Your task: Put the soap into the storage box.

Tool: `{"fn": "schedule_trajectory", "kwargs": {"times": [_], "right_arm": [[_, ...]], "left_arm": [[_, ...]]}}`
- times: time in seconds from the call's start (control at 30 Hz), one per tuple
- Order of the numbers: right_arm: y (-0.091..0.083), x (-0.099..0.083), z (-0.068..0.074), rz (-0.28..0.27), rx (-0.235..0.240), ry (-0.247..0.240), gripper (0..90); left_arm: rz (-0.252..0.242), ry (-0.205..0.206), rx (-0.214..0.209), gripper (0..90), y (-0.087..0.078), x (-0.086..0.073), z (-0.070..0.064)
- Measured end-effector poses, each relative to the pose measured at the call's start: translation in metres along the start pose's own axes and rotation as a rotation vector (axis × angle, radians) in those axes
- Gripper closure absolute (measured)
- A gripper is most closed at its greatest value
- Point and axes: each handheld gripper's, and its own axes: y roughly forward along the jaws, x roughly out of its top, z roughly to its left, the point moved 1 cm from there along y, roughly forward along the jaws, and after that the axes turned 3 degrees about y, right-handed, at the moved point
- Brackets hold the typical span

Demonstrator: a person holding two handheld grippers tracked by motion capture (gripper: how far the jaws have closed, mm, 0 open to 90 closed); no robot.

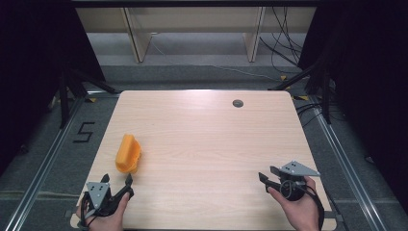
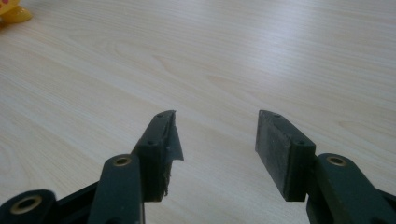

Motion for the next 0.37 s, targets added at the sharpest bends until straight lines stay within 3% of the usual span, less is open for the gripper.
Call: {"fn": "schedule_trajectory", "kwargs": {"times": [0.13,0.2,0.23,0.37], "right_arm": [[0.0,-0.0001,0.0,0.001,0.002,-0.001,48.4],[-0.0005,-0.0001,-0.0008,0.009,0.002,-0.003,48.4],[0.0004,0.0004,-0.0035,0.0,0.006,-0.028,48.4],[-0.0004,0.0007,-0.0034,-0.001,0.008,-0.024,48.4]], "left_arm": [[0.01,0.011,-0.004,25.4,-0.0011,-0.0008,0.0004],[0.019,-0.001,-0.008,25.4,-0.0005,-0.0023,-0.0011],[0.025,0.0,-0.008,25.4,-0.0004,-0.003,-0.0022],[0.032,-0.007,-0.022,25.5,0.0006,-0.0044,-0.0046]]}}
